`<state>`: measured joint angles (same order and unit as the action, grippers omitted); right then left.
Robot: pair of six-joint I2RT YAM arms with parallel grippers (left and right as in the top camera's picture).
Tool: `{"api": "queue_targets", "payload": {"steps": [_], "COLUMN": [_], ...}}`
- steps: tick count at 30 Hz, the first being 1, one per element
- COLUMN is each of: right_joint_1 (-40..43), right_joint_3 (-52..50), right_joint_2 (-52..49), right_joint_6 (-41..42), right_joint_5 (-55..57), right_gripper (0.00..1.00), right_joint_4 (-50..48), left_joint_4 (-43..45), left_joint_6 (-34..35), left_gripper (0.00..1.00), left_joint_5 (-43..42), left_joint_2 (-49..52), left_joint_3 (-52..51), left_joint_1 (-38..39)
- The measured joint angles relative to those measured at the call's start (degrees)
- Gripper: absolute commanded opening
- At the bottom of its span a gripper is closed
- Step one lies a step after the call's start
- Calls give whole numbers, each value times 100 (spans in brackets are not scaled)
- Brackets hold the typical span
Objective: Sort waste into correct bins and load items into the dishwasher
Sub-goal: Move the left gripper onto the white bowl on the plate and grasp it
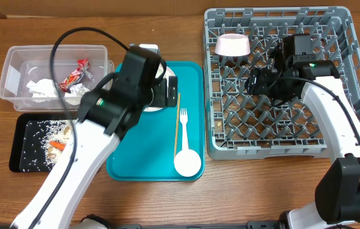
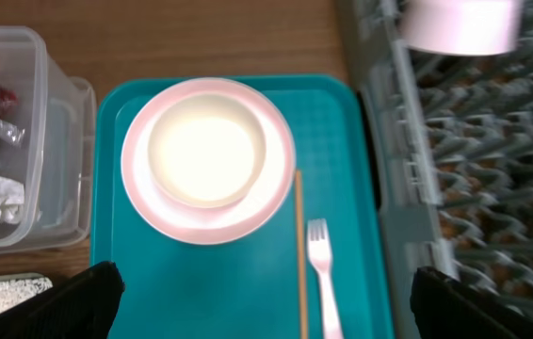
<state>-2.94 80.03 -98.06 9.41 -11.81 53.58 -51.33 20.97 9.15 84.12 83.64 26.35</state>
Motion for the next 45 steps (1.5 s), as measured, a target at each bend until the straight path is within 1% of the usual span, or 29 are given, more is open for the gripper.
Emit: {"api": "queue_targets", "payload": {"steps": [2,3,8,11,18,21,24,26,29,32,37,45], "right_joint_1": [0,0,0,0,0,0,0,0,0,0,0,0], "right_joint_3": [0,0,0,0,0,0,0,0,0,0,0,0], "right_joint_2": [0,0,0,0,0,0,0,0,0,0,0,0], "right_joint_6": [-2,0,0,2,-2,0,0,0,-2,0,0,0], "right_joint_5": [0,2,-2,0,-2,0,0,0,0,-2,0,0], "right_gripper": [83,83,83,83,83,83,83,83,84,84,84,84], "right_joint_4": [4,9,66,81,98,94,96,101,98,101,96,98], "left_joint_4": [109,164,376,417,442,494,599,636,684,732,769,769], "left_joint_6": [46,79,289,466,1008,1296,1556,1679,1801,1899,1989,2004], "left_gripper": [94,92,92,93,88,81,70,66,63,62,51,52], "left_joint_5": [35,52,57,57,57,57,57,57,55,55,57,55], "left_joint_2": [369,588,1530,1757,1930,2096,2339,2503,2708,2844,2957,2964], "left_joint_3": [0,0,0,0,0,0,0,0,0,0,0,0], "left_joint_1": [-107,-164,-428,-560,-831,-848,-848,-848,-850,-850,-850,-850]}}
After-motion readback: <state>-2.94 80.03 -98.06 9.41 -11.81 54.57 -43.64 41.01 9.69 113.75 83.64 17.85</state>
